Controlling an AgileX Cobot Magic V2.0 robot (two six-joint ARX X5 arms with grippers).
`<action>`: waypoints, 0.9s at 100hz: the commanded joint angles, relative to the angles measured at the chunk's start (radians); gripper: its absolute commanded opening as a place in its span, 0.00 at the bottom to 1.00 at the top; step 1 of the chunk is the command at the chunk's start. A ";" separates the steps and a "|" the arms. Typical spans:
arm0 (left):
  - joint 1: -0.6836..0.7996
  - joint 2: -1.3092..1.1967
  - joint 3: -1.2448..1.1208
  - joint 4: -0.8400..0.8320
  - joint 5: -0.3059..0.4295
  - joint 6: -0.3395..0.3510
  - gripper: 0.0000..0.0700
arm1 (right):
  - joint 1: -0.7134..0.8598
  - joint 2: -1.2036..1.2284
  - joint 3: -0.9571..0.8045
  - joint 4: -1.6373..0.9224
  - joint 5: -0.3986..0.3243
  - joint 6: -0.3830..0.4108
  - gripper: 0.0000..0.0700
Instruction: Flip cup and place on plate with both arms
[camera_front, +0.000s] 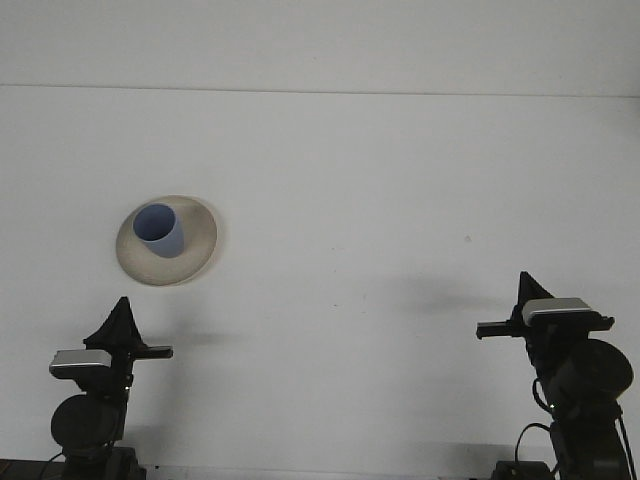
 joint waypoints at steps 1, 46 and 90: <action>0.001 -0.002 -0.020 0.014 -0.002 0.002 0.02 | 0.001 0.001 0.005 0.011 0.003 0.000 0.01; 0.001 -0.002 -0.020 0.014 -0.002 0.002 0.02 | 0.001 0.001 0.005 0.011 0.003 0.001 0.01; 0.001 -0.002 -0.020 0.014 -0.002 0.002 0.02 | 0.000 -0.075 -0.066 0.090 0.005 0.000 0.01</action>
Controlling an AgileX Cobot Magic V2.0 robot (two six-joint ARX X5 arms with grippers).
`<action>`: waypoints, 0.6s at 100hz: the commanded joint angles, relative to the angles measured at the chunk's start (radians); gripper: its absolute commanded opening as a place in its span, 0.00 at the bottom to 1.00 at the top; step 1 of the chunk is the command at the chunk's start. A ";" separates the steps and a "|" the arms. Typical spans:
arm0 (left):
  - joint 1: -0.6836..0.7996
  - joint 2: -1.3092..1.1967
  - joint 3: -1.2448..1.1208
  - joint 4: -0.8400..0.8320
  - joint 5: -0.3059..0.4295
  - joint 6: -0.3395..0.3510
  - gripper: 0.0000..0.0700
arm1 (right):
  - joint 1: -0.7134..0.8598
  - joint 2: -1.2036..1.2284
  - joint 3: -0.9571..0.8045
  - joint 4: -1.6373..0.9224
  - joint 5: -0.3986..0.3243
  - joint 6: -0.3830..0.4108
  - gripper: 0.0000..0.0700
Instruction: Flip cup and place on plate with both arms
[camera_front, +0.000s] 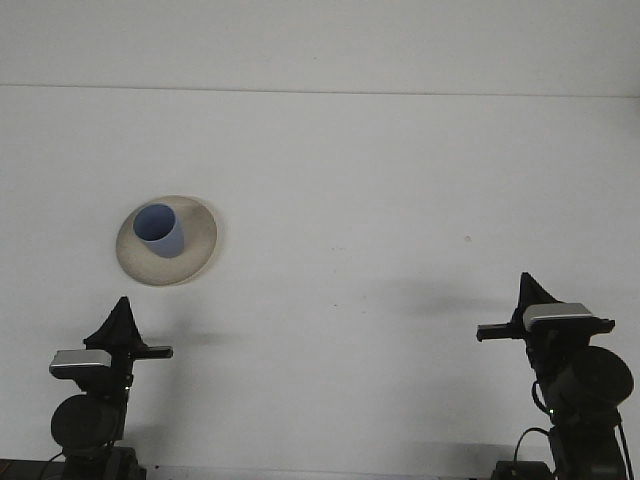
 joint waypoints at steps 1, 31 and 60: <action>0.001 -0.002 -0.020 0.014 -0.002 0.002 0.02 | 0.000 -0.034 -0.038 0.058 0.005 0.000 0.01; 0.001 -0.002 -0.020 0.014 -0.002 0.002 0.02 | 0.001 -0.317 -0.349 0.369 0.050 0.001 0.01; 0.001 -0.002 -0.020 0.014 -0.002 0.002 0.02 | 0.003 -0.475 -0.495 0.360 0.051 0.012 0.01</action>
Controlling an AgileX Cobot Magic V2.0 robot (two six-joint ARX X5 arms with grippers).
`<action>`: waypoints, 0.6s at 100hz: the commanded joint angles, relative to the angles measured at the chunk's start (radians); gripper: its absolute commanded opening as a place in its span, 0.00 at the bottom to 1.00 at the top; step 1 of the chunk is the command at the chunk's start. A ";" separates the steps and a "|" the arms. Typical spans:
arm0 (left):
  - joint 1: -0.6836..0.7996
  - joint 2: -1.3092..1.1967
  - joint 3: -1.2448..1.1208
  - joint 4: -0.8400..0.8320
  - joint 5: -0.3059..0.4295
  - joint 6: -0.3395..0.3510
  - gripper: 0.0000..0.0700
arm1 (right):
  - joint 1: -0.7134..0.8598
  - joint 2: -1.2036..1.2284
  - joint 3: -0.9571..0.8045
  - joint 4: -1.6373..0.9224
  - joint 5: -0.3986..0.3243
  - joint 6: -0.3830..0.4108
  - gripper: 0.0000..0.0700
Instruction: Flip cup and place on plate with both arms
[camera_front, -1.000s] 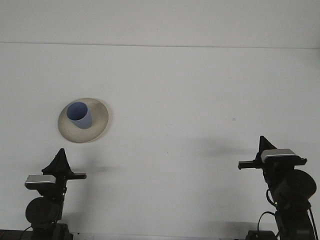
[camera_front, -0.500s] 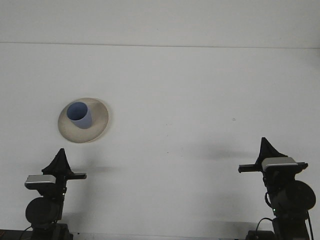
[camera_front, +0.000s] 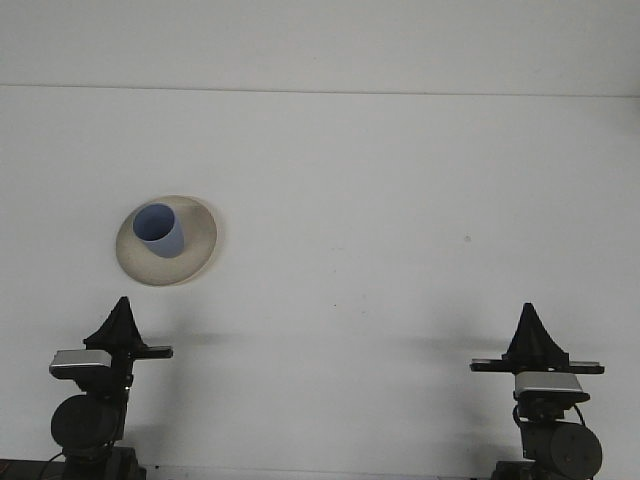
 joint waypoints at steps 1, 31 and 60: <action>0.001 -0.002 -0.020 0.012 -0.002 0.002 0.02 | 0.004 -0.002 -0.016 -0.002 0.002 0.011 0.01; 0.001 0.000 -0.020 0.013 -0.002 0.002 0.02 | 0.026 -0.002 -0.061 0.013 0.037 0.012 0.01; 0.001 0.000 -0.020 0.013 -0.002 0.002 0.02 | 0.027 -0.002 -0.061 0.015 0.041 0.011 0.01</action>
